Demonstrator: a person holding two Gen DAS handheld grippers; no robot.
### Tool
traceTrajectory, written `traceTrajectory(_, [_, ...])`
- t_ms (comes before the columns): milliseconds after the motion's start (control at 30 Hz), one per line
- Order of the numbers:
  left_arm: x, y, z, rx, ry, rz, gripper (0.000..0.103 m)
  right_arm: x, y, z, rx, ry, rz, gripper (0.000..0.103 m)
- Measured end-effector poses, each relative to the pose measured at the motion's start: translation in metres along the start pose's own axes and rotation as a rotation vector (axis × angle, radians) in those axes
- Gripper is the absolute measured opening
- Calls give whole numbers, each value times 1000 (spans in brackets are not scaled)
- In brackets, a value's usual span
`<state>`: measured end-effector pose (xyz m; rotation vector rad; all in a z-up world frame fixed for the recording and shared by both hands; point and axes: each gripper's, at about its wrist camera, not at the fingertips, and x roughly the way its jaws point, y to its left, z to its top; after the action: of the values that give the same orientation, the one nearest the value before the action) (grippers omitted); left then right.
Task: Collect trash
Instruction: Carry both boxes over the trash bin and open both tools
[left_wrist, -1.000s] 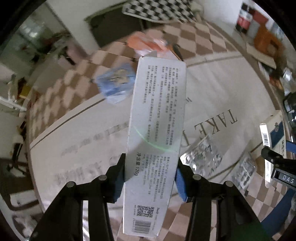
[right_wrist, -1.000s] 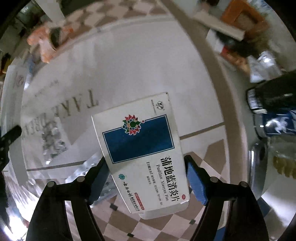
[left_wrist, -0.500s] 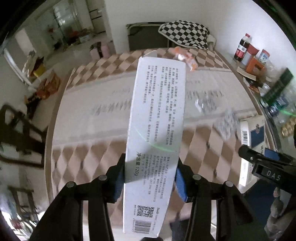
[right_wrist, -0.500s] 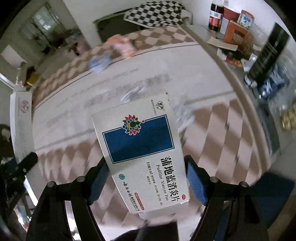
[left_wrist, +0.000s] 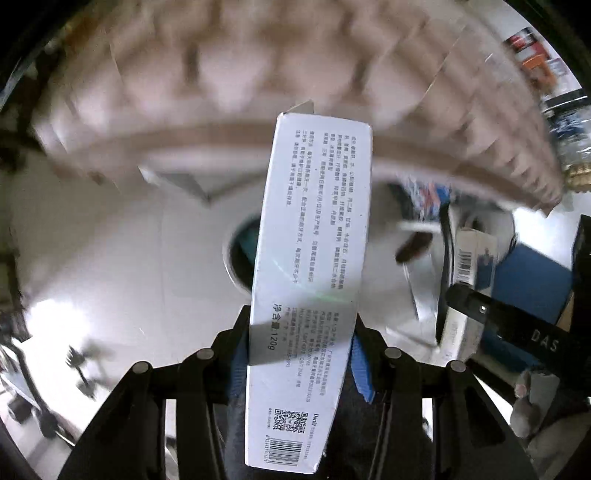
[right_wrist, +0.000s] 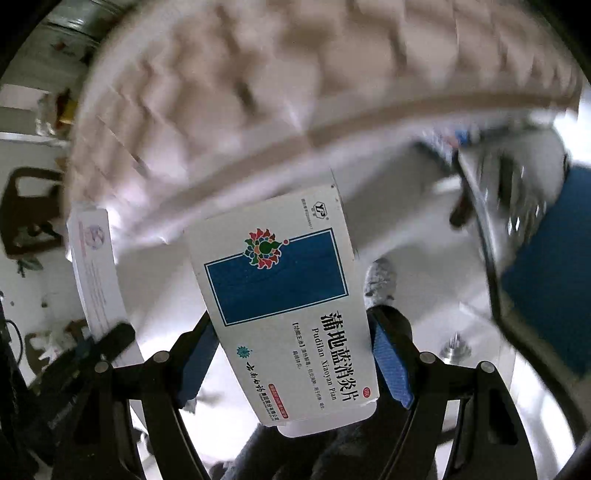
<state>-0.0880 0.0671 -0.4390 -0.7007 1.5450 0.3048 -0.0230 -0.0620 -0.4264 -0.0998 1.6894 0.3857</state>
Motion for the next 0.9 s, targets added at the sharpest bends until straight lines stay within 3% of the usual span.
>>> traceTrajectory(167, [120, 29, 30, -70, 100, -49, 44, 107, -27, -7, 37, 106, -16, 80])
traceTrajectory(367, [260, 66, 76, -118, 180, -86, 50, 237, -55, 19, 59, 175, -9, 80])
traceTrajectory(433, [288, 80, 82, -162, 183, -98, 86, 275, -61, 30, 63, 186, -2, 80])
traceTrajectory(500, [302, 92, 82, -191, 177, -83, 93, 313, -62, 37, 67, 206, 12, 80])
traceTrajectory(700, [295, 123, 48, -240, 107, 35, 94, 384, -49, 46, 63, 258, 72, 83])
traceTrajectory(767, [280, 135, 33, -229, 58, 120, 94, 393, -42, 44, 56, 247, 118, 101])
traceTrajectory(900, [260, 135, 17, -200, 8, 194, 94, 386, -29, 35, 11, 210, 130, 103])
